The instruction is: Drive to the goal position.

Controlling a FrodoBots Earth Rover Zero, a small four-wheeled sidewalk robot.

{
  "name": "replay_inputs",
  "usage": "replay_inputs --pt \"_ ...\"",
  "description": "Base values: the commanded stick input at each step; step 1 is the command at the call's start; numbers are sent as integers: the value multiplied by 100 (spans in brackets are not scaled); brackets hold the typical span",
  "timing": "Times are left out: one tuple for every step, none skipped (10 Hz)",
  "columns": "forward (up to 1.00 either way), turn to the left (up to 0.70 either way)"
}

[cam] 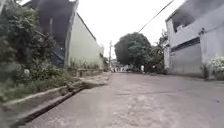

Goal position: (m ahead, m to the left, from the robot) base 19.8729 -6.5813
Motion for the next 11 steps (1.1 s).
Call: replay_inputs --pt "70 0" --pt "70 0" --pt "70 0" --pt "70 0" --pt "70 -13" --pt "70 -4" --pt "70 0" --pt "70 0" --pt "70 0" --pt "70 -16" --pt "70 -35"
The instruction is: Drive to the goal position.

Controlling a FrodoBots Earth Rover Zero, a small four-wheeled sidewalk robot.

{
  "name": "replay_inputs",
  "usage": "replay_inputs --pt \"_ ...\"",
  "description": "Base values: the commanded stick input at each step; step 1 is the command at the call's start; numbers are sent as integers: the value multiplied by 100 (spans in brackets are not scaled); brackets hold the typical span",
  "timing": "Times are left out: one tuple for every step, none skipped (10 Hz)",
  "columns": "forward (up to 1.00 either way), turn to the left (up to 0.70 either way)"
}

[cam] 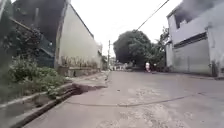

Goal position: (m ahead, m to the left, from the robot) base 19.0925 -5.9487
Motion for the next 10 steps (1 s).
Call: replay_inputs --pt "70 -35" --pt "70 -35" --pt "70 -35" --pt "70 -35" --pt "70 -35" --pt "70 -35" --pt "70 -35" --pt "70 -35" --pt "70 -35" --pt "70 -35"
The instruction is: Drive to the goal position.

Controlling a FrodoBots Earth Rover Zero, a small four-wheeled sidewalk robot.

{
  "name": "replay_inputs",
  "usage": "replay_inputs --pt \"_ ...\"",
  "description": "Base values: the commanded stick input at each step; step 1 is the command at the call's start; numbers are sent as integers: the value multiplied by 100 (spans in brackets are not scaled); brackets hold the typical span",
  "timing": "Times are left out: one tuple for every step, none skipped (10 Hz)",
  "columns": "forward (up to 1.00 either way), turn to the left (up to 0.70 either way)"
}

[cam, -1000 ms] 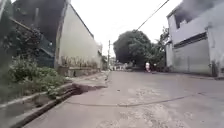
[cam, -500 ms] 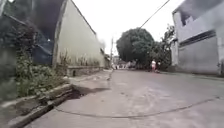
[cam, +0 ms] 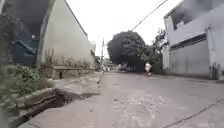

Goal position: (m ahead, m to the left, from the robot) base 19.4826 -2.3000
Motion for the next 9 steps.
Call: replay_inputs --pt "70 -35" --pt "70 -35" --pt "70 -33" --pt "70 -14" --pt "70 0" --pt "70 0" --pt "70 0" --pt "70 0" --pt "70 0"
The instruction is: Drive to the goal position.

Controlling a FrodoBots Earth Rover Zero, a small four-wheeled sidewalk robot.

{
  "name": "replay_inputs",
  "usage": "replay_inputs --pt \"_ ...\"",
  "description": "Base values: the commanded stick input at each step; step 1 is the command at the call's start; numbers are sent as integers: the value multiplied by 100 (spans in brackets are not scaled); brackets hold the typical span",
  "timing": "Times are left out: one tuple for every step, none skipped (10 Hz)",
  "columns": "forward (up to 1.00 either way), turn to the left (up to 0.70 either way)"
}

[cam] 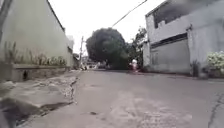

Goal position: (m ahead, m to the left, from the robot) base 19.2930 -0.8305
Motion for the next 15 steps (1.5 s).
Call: replay_inputs --pt "70 0" --pt "70 0" --pt "70 0" --pt "70 0" --pt "65 0" --pt "6 0" --pt "6 0" --pt "6 0" --pt "6 0" --pt "6 0" --pt "6 0" --pt "6 0" --pt "5 0" --pt "5 0" --pt "6 0"
